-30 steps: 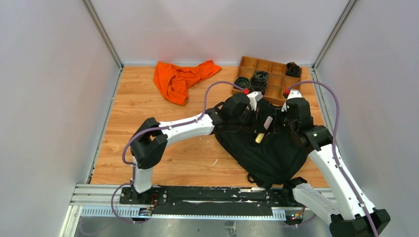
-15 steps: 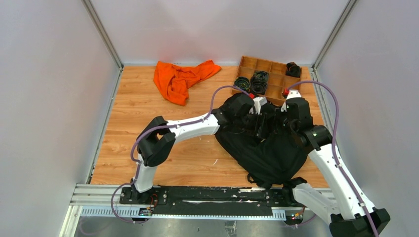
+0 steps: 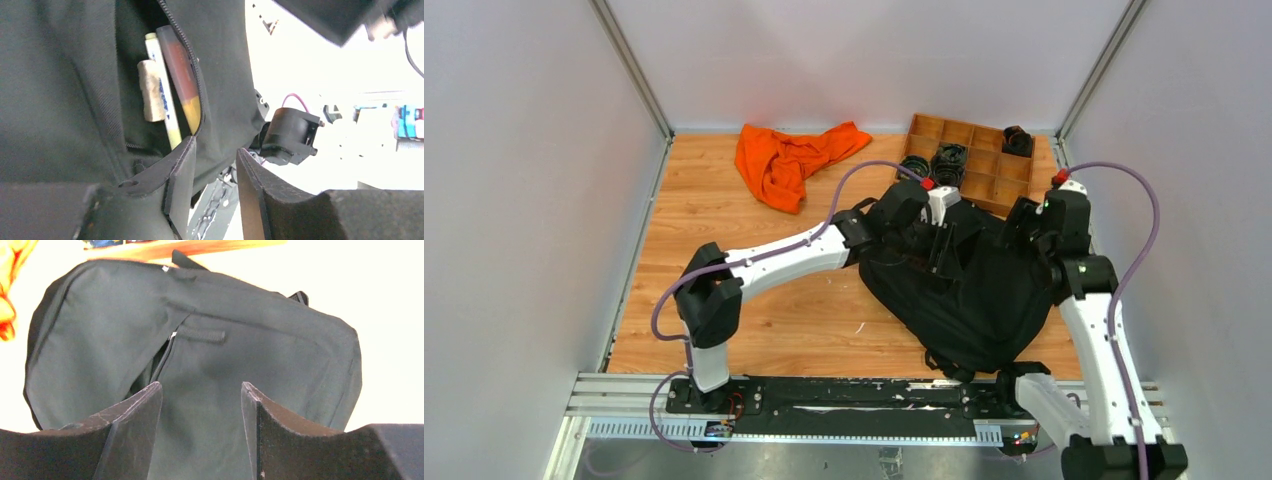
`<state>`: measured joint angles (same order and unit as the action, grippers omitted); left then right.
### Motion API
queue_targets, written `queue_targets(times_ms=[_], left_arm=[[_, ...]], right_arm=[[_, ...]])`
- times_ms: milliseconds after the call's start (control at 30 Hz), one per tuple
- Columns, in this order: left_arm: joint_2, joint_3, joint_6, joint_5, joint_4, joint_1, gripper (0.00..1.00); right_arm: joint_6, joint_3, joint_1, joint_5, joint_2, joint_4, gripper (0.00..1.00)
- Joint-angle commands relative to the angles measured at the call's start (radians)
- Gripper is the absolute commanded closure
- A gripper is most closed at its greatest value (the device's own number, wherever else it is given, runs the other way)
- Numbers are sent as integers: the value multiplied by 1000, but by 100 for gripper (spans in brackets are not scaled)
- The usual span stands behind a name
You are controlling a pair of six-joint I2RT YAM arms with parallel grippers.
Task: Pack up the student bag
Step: Place the stationery in the student bag.
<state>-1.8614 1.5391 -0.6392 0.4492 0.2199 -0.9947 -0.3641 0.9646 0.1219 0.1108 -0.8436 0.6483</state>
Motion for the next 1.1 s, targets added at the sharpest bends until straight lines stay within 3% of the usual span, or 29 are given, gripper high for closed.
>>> queue_targets(times_ms=[0,167,333,500,567,733,833,967,1067], left_arm=[[79,21,61,-119,121,23,60],[118,31,96,-173,176,36,60],[105,103,149,-165,268,53,59],[39,216,211,-152,343,56,58],[20,250,224,-138,371,56,58],[23,261,239,-129,364,57,56],[4,289,251,-119,393,57,56],[-3,300,267,-115,415,57,56],[5,286,267,-115,412,57,56]], right_arm=[[-107,35,-167,-199,-116,-50,42],[-131,-1,-183,-282,-177,-98,61],[-223,-147,-182,-484,-229,-222,73],[-199,-156,-187,-451,-322,-192,81],[-183,-97,-188,-443,-303,-136,81],[-162,-47,-189,-219,-188,-153,73],[-120,-27,-200,-167,-199,-140,68],[-78,-10,-219,-235,-259,-134,63],[43,30,-222,-357,-345,-126,56]])
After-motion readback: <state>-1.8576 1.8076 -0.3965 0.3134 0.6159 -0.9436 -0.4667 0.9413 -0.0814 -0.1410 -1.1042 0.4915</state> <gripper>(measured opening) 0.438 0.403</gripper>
